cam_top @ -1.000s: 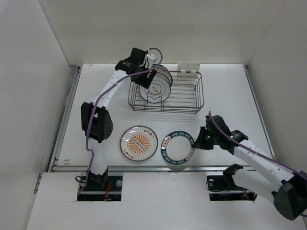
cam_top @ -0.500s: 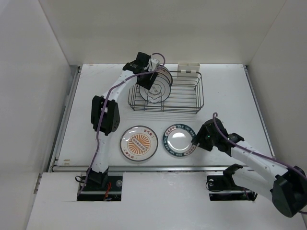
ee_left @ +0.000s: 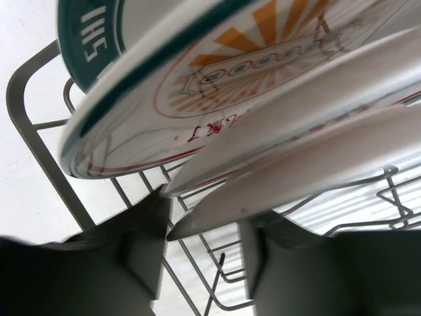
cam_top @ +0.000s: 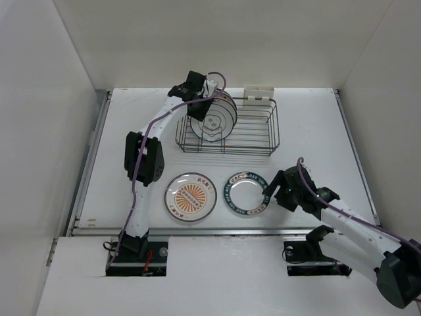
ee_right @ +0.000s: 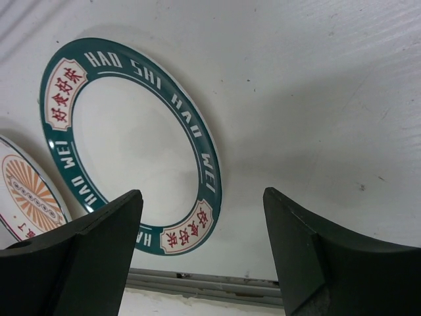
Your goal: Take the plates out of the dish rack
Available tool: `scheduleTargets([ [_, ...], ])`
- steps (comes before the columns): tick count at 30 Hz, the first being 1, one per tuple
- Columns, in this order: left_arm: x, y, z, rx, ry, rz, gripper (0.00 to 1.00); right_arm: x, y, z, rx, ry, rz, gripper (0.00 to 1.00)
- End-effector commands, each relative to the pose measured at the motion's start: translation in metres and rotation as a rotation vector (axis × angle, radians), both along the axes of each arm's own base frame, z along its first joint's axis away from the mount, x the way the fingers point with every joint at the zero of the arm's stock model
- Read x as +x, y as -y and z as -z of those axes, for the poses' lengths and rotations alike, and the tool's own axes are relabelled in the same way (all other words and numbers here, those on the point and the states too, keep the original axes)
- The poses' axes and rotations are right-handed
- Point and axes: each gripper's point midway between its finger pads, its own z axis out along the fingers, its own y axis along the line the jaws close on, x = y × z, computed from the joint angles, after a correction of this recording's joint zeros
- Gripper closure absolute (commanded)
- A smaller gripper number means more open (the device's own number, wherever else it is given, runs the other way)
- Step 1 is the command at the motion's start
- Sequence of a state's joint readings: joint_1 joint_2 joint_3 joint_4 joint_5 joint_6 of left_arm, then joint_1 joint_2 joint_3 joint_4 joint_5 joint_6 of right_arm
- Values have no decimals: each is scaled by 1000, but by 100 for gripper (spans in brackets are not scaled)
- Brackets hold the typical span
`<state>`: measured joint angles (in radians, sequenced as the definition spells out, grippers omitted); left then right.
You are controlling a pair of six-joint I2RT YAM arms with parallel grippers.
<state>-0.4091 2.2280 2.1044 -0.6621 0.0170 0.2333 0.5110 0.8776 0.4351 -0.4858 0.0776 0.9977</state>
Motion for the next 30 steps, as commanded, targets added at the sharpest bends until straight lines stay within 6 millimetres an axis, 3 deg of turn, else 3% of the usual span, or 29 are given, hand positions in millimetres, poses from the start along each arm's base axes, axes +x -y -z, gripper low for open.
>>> scheduleTargets([
  [1,0,13,-36,-49,78,16,65,12,-1,-22,6,57,12,20],
  [8,-2,1,-49,9,115,-20,65,15,-2,-30,-3,79,-10,20],
  [9,-3,-1,-45,19,110,-26,58,15,-2,-30,-3,79,-10,20],
  [10,-5,3,-45,26,112,-7,40,18,-3,-35,-4,92,-20,20],
  [11,-3,-2,-46,48,122,-28,39,16,-1,-33,-15,87,-28,20],
  [15,0,-16,-59,116,173,-91,39,18,-2,-38,-19,90,-35,20],
  [17,-4,-20,-56,134,156,-95,39,18,-2,-38,-19,90,-35,20],
  [23,-15,-12,-54,93,107,-56,53,18,-2,-40,-21,100,-42,20],
  [30,-22,0,-54,68,94,3,55,18,-2,-39,-26,102,-49,20],
])
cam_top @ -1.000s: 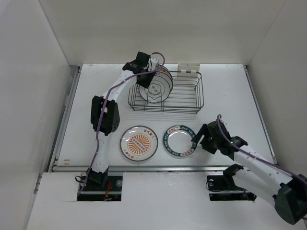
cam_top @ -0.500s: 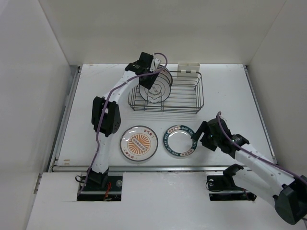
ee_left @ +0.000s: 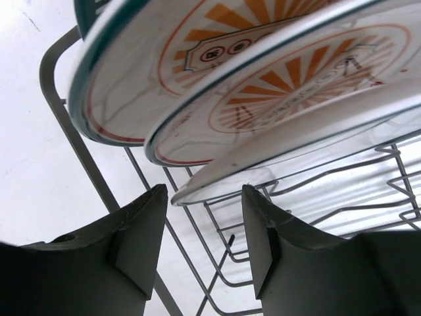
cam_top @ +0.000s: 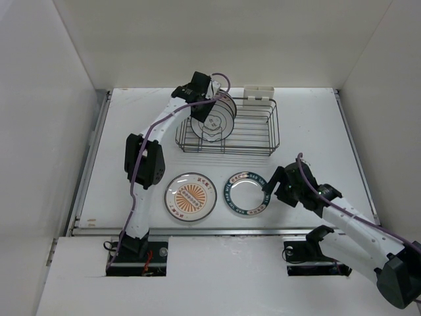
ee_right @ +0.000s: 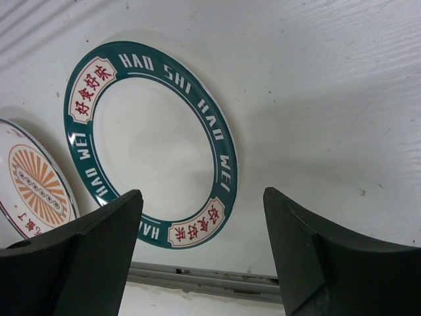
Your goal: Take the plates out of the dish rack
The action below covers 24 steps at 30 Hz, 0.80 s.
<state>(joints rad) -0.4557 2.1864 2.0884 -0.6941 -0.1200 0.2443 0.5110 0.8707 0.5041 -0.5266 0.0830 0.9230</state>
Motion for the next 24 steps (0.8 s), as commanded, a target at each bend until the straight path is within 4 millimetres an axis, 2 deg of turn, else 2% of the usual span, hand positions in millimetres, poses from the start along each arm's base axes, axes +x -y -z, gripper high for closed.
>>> scheduleTargets([
  [1,-10,4,-34,-35,43,34,55,10,-1,-18,5,53,5,20],
  [3,-7,5,-32,-29,43,41,55,10,-1,-18,5,53,5,20],
  [4,-7,5,-24,-22,29,41,55,9,1,-17,-5,47,-2,20],
  [5,-5,7,-32,-29,41,54,55,8,1,-17,-5,47,-2,20],
  [6,-5,10,-24,-32,23,62,55,8,1,-17,-5,47,-2,20],
  [9,-3,11,-17,-27,13,62,53,10,0,-21,-1,55,-2,20],
  [11,-1,12,-20,-31,21,62,58,10,0,-20,-6,57,-9,20],
  [13,-2,13,-20,-39,18,68,68,8,1,-19,-11,47,-9,20],
  [18,-7,11,-23,-38,16,68,75,9,2,-19,-18,51,-3,20],
  [21,-4,13,-19,-26,18,100,74,9,3,-21,-23,53,-10,20],
  [23,-3,11,-18,-28,15,118,64,9,3,-25,-19,61,-10,20],
  [24,1,4,-13,-32,4,106,62,8,3,-24,-23,53,-10,20],
])
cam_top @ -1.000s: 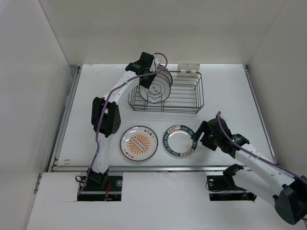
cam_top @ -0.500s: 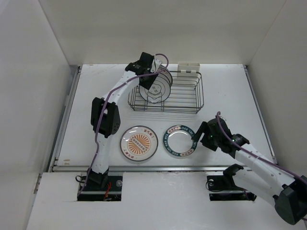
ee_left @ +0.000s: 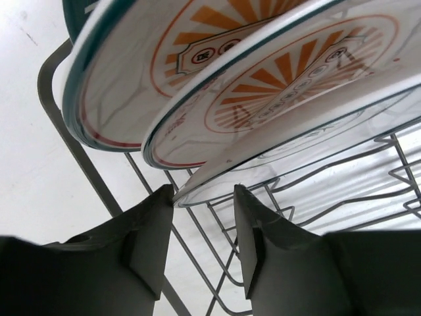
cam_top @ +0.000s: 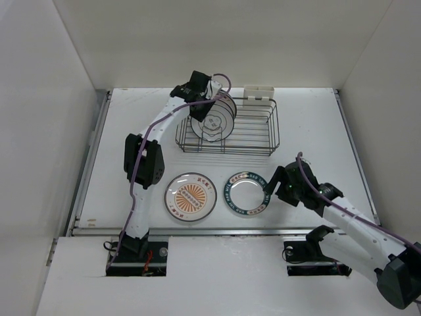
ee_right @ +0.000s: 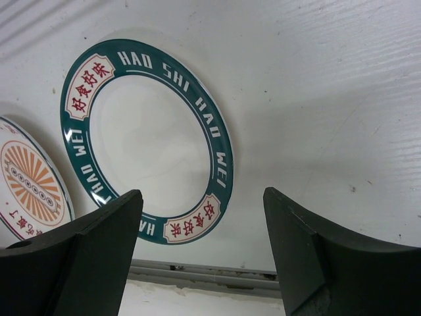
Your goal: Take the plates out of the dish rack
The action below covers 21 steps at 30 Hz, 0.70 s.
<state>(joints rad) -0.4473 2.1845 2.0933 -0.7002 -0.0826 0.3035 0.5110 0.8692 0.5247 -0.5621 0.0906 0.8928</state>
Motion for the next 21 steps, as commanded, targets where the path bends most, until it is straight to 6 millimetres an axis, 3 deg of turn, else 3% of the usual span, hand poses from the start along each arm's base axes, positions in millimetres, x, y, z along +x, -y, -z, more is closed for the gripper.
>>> scheduleTargets([
  [1,2,2,-12,-47,3,58,62,9,0,-21,1,57,1,20],
  [3,0,5,-17,-121,-24,104,59,10,0,-23,5,65,1,20],
  [4,-3,-1,-15,-144,-57,106,59,8,1,-22,1,57,1,20],
  [10,-21,12,-5,-193,-128,275,59,12,1,-32,-1,80,0,20],
  [21,-10,13,1,-286,-151,348,63,11,4,-33,-23,68,-1,20],
])
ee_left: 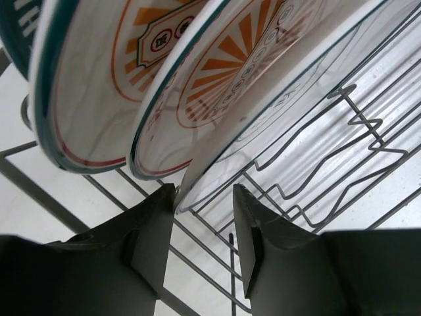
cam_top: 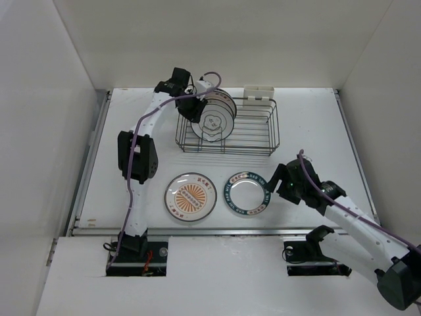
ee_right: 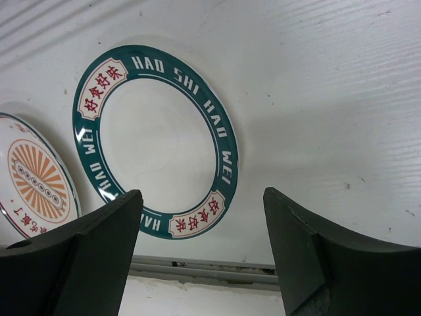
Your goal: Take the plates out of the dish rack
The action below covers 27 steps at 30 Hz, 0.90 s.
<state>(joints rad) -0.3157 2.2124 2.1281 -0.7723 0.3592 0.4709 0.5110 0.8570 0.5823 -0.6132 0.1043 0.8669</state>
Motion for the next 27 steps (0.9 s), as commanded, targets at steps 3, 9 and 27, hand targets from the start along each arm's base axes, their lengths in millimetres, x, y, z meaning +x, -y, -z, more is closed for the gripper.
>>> scheduleTargets([
  [3,2,14,-1,-71,-14,80,63,8,2,-16,-11,32,10,20],
  [9,3,17,4,-79,-19,106,62,10,1,-16,-21,26,3,20],
  [27,-17,0,-59,-77,80,74,100,13,-4,-22,-16,32,-23,20],
])
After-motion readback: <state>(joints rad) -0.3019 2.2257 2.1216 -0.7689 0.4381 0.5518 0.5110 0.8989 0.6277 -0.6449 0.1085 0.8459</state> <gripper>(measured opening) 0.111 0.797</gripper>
